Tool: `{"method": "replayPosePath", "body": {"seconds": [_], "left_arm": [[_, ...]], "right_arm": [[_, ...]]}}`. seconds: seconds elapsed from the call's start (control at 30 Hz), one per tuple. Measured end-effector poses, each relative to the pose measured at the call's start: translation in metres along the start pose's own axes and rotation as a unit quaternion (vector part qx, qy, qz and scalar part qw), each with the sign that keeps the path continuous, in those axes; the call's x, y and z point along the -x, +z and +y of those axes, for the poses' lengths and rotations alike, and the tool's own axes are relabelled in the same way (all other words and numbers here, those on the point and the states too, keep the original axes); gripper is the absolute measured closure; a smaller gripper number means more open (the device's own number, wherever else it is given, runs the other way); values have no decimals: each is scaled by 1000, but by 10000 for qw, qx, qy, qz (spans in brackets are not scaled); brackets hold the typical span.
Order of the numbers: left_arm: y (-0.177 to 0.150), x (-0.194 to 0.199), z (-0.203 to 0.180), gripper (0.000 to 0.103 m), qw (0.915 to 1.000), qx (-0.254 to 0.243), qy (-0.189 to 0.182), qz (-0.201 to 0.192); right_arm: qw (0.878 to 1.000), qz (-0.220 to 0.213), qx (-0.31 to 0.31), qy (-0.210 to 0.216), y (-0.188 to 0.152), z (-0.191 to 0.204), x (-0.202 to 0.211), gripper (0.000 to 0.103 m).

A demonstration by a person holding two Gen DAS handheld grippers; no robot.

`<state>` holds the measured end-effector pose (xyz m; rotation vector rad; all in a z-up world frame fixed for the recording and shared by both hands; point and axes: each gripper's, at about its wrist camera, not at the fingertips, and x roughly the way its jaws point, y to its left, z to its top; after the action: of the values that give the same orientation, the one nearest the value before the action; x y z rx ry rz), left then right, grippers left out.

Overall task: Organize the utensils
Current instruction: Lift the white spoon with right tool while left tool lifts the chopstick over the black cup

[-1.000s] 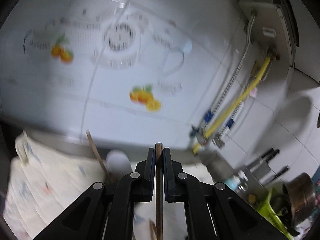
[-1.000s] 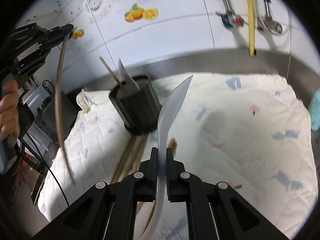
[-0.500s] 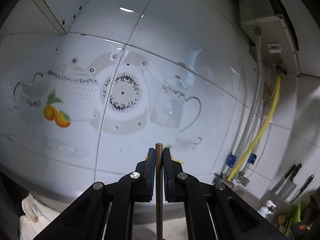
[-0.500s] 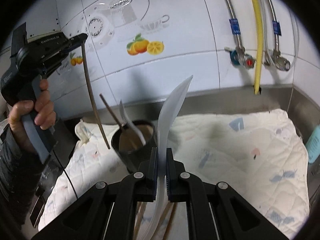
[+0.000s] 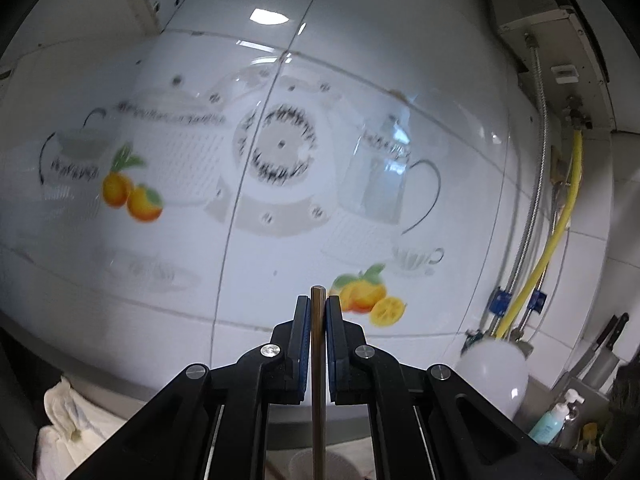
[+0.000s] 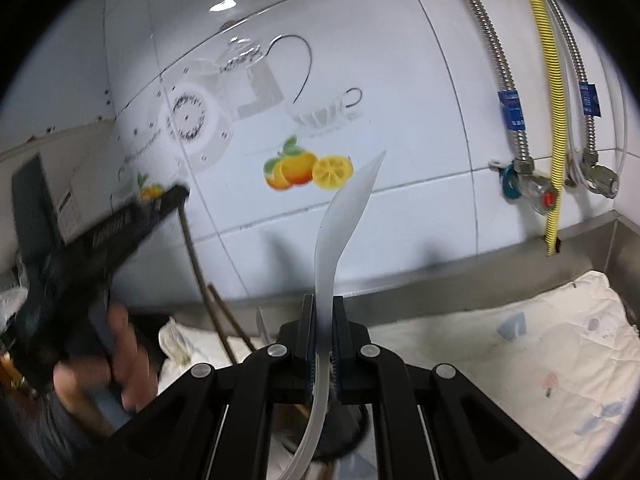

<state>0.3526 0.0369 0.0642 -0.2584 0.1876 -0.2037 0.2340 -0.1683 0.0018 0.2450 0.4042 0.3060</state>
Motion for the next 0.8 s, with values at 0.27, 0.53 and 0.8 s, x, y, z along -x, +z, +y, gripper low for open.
{"method": "replayPosePath", "body": {"seconds": [0.27, 0.53, 0.8], "left_arm": [[-23, 0, 20, 96, 9988, 342, 33, 357], [-30, 8, 33, 96, 9978, 399, 94, 523], [-31, 13, 45, 96, 9966, 609, 89, 543]], "right_arm": [[9985, -417, 67, -343, -2, 7, -30, 94], [9940, -722, 310, -758, -11, 12, -48, 94], [9893, -718, 845, -949, -28, 29, -65, 94]]}}
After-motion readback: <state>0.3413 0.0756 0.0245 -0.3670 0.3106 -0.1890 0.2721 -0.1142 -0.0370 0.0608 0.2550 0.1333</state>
